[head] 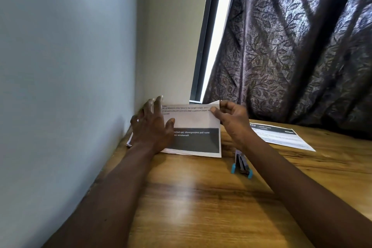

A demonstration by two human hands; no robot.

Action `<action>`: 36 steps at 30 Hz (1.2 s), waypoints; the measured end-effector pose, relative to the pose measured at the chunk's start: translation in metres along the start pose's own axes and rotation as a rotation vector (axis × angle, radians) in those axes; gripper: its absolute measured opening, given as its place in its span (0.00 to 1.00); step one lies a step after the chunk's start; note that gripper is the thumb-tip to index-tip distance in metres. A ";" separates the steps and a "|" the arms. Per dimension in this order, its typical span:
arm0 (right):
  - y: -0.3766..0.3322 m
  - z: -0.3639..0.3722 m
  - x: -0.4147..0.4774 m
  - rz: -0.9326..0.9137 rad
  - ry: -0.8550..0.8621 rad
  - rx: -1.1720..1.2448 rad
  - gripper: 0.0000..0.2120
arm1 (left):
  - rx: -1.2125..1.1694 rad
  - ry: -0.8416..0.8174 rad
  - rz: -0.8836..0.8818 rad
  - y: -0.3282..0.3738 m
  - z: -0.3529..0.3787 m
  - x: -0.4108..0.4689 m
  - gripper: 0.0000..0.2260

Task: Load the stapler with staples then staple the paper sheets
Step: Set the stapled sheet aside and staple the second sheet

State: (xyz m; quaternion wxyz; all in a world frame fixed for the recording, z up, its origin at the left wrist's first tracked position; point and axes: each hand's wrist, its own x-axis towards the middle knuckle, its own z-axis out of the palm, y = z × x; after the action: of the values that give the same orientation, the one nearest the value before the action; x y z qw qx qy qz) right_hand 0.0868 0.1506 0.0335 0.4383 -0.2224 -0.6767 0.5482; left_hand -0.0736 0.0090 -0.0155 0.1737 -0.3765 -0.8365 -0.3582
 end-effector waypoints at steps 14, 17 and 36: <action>0.021 -0.072 -0.027 -0.482 0.361 -0.402 0.09 | 0.002 0.480 0.484 0.035 -0.015 -0.006 0.03; 0.013 -0.078 -0.032 -0.259 0.297 -0.158 0.20 | 0.011 0.479 0.526 0.045 -0.015 -0.008 0.03; -0.011 -0.250 -0.134 0.067 0.283 -0.477 0.14 | -0.219 -0.293 1.232 0.172 0.016 -0.101 0.09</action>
State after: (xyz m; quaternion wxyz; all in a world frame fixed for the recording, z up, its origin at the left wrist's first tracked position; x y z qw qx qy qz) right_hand 0.3672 0.1797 0.0006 0.4451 -0.4160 -0.7111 0.3511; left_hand 0.1217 0.0486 -0.0021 0.1922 -0.8487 -0.4404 -0.2209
